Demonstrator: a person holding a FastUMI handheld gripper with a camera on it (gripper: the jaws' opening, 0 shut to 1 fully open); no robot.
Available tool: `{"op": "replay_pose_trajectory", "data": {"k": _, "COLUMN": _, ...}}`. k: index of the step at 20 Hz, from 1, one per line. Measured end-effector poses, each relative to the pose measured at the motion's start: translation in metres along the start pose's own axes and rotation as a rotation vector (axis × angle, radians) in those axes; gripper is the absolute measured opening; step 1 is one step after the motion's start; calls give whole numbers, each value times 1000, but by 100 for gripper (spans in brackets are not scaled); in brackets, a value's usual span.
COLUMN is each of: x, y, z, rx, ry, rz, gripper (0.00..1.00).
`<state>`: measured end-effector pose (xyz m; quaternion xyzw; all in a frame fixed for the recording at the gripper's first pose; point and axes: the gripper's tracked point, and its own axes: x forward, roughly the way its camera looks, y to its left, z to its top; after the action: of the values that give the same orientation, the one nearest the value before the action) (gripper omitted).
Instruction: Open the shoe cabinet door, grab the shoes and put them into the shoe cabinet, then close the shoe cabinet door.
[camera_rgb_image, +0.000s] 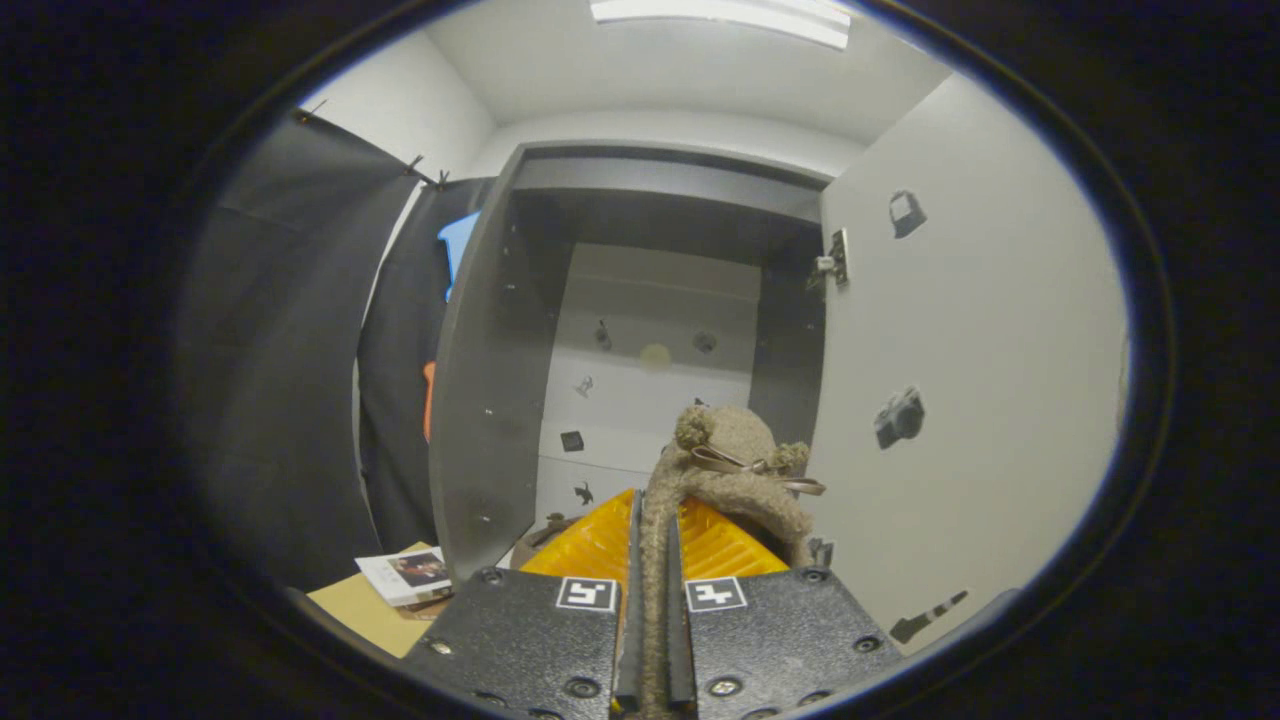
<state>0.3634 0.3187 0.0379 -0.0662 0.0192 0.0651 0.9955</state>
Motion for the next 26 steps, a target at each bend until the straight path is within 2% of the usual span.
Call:
{"op": "replay_pose_trajectory", "data": {"k": 8, "x": 141, "y": 17, "z": -85, "rx": 13, "ry": 172, "rz": 21, "gripper": 12}}
{"op": "replay_pose_trajectory", "data": {"k": 11, "x": 182, "y": 23, "z": -119, "rx": -3, "ry": 258, "rz": 69, "gripper": 12}}
{"op": "replay_pose_trajectory", "data": {"k": 13, "x": 204, "y": 23, "z": -138, "rx": -16, "ry": 294, "rz": 64, "gripper": 13}}
{"op": "replay_pose_trajectory", "data": {"k": 20, "x": 248, "y": 20, "z": -184, "rx": -122, "ry": 378, "rz": 71, "gripper": 13}}
{"op": "replay_pose_trajectory", "data": {"k": 22, "x": 252, "y": 21, "z": -194, "rx": -77, "ry": 396, "rz": 96, "gripper": 13}}
{"op": "replay_pose_trajectory", "data": {"k": 24, "x": 251, "y": 31, "z": -194, "rx": 44, "ry": 396, "rz": 147, "gripper": 13}}
{"op": "replay_pose_trajectory", "data": {"k": 26, "x": 251, "y": 33, "z": -194, "rx": 97, "ry": 391, "rz": 162, "gripper": 15}}
